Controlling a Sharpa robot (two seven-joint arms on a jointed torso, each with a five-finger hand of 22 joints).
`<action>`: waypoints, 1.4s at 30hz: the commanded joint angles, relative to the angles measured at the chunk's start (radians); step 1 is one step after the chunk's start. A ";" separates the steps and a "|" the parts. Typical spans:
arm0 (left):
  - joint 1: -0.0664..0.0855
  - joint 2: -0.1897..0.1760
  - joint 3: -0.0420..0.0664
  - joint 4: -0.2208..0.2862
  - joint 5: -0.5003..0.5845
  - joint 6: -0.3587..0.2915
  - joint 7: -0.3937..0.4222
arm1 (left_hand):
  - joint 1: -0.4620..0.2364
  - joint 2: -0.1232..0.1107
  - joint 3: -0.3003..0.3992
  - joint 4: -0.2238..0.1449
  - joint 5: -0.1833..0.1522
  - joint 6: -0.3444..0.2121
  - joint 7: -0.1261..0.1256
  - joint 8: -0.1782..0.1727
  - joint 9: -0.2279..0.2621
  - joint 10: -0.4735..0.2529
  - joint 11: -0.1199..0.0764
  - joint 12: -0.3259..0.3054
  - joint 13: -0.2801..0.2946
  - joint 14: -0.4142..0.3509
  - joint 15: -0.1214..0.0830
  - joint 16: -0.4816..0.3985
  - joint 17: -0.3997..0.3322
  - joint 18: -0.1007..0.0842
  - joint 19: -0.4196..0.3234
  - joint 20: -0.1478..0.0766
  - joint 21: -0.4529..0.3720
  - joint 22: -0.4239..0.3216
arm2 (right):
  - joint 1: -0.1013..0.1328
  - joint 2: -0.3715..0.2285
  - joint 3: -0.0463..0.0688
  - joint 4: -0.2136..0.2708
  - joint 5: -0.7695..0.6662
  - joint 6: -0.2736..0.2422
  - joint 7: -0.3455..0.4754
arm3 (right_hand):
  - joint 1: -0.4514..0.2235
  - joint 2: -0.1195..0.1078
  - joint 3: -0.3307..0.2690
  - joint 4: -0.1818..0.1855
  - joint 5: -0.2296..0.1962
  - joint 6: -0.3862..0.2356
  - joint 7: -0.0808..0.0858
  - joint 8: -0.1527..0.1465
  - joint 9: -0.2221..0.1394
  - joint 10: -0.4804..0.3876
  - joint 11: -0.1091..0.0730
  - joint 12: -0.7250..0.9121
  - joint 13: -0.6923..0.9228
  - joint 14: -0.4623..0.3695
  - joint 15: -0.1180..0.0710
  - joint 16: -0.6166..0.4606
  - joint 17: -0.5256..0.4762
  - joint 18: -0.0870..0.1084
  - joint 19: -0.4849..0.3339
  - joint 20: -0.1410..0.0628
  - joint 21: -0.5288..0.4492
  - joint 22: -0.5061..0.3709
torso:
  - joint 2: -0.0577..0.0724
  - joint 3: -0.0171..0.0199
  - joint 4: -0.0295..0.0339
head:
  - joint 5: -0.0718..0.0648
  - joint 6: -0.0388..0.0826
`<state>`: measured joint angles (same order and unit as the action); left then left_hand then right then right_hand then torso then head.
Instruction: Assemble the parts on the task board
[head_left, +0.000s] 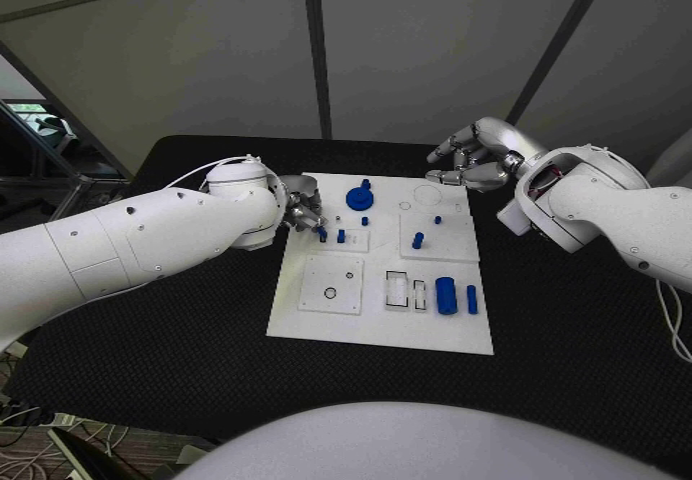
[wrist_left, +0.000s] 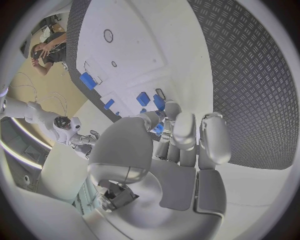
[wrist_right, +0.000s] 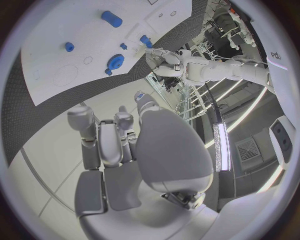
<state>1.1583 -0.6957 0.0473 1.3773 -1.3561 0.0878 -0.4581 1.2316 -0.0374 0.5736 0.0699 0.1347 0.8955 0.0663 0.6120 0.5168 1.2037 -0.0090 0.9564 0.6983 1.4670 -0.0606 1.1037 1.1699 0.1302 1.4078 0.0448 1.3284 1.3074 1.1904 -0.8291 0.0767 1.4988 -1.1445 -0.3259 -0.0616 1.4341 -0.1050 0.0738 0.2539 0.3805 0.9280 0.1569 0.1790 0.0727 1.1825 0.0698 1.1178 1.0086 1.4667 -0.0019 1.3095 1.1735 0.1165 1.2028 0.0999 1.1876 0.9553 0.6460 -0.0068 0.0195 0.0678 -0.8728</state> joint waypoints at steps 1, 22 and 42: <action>0.000 -0.001 0.000 0.003 -0.018 -0.009 0.017 | -0.005 -0.009 0.034 -0.023 0.007 -0.002 -0.004 0.005 0.002 0.002 -0.003 0.005 -0.002 0.012 -0.009 0.004 0.001 -0.064 0.009 -0.001 0.001 0.071 | 0.001 0.001 0.001 0.000 0.001 0.004 0.008 | -0.003 0.005 0.001 0.004 0.005 -0.001 -0.003 0.002 0.000 -0.004 -0.004 -0.003 0.000 0.025 -0.009 -0.003 0.000 0.010 -0.004 -0.001 -0.006 -0.001 | 0.000 0.0003 -0.0002 | 0.000 0.000; -0.002 -0.005 0.000 -0.001 -0.009 -0.020 0.014 | -0.094 -0.026 0.032 0.037 0.001 0.002 -0.006 0.008 0.008 0.008 -0.003 0.009 -0.003 0.013 -0.009 0.004 0.002 -0.064 0.010 -0.002 -0.005 0.073 | 0.001 0.002 0.001 -0.003 0.002 0.004 0.008 | -0.003 0.005 0.001 0.004 0.005 -0.001 -0.003 0.002 0.000 -0.004 -0.004 -0.003 0.000 0.025 -0.009 -0.003 0.000 0.010 -0.004 -0.001 -0.006 -0.001 | 0.001 0.0008 -0.0004 | 0.000 0.000; -0.003 -0.005 0.000 0.000 -0.002 -0.013 0.006 | -0.142 -0.040 -0.007 0.069 -0.001 0.011 -0.008 0.005 0.007 0.008 -0.004 0.015 0.000 0.013 -0.010 0.003 0.002 -0.064 0.011 -0.003 -0.008 0.075 | 0.001 0.004 0.001 -0.004 0.002 0.005 0.009 | -0.003 0.006 0.001 0.004 0.005 -0.002 -0.003 0.003 0.000 -0.006 -0.004 -0.004 -0.002 0.025 -0.009 -0.004 0.000 0.010 -0.004 -0.001 -0.007 -0.002 | 0.000 0.0003 0.0000 | -0.002 0.000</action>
<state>1.1540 -0.7009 0.0468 1.3762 -1.3604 0.0754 -0.4568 1.1002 -0.0761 0.5698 0.1366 0.1392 0.9042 0.0605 0.6168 0.5249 1.2087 -0.0108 0.9680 0.6974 1.4633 -0.0642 1.1037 1.1704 0.1301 1.4114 0.0411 1.3228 1.3074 1.1901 -0.8262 0.0767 1.4942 -1.1442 -0.3243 -0.0605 1.4341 -0.1050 0.0738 0.2539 0.3805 0.9280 0.1569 0.1790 0.0727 1.1825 0.0698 1.1178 1.0075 1.4666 -0.0019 1.3095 1.1735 0.1164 1.2027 0.0999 1.1837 0.9541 0.6461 -0.0063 0.0192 0.0662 -0.8728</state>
